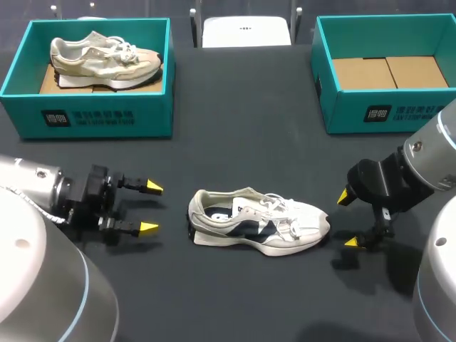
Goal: Take the shoe out of the shoebox, open the shoe tongue, remove and reinsert the insole, then place the shoe into the shoebox
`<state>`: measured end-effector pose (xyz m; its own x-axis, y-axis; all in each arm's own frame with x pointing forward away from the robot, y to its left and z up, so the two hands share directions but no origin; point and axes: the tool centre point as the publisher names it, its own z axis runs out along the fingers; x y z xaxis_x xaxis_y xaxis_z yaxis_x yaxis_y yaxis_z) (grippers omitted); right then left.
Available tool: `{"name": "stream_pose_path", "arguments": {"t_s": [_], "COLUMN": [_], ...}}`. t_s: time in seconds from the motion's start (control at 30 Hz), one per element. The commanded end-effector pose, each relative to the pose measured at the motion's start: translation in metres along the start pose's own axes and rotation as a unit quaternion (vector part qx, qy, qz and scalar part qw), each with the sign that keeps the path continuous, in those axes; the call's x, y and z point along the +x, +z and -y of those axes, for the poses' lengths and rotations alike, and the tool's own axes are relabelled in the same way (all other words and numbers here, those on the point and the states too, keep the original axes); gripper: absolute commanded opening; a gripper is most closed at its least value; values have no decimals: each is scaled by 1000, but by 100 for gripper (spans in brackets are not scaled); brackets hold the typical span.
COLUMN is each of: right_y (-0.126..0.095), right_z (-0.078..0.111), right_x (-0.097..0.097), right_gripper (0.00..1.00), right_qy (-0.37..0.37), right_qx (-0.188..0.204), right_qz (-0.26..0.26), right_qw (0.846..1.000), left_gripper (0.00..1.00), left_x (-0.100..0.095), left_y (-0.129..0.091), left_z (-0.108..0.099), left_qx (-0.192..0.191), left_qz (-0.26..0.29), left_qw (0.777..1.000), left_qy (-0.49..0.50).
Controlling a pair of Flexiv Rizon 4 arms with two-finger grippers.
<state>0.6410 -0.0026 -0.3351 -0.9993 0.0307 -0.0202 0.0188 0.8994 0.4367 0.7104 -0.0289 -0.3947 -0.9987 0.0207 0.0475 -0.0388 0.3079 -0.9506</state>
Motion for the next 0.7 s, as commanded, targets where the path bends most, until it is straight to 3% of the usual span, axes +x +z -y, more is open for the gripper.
{"name": "stream_pose_path", "arguments": {"t_s": [0.03,0.7], "right_y": [-1,-1], "right_z": [0,0], "right_x": [2,2], "right_gripper": [100,100], "right_qy": [0,0], "right_qx": [0,0], "right_qz": [1,1], "right_qw": [1000,1000], "left_gripper": [100,100], "left_x": [5,1], "left_y": [3,-4], "left_z": [1,-12], "left_qx": [5,16], "left_qz": [11,-13], "left_qw": [1000,1000], "left_qy": [3,-11]}}
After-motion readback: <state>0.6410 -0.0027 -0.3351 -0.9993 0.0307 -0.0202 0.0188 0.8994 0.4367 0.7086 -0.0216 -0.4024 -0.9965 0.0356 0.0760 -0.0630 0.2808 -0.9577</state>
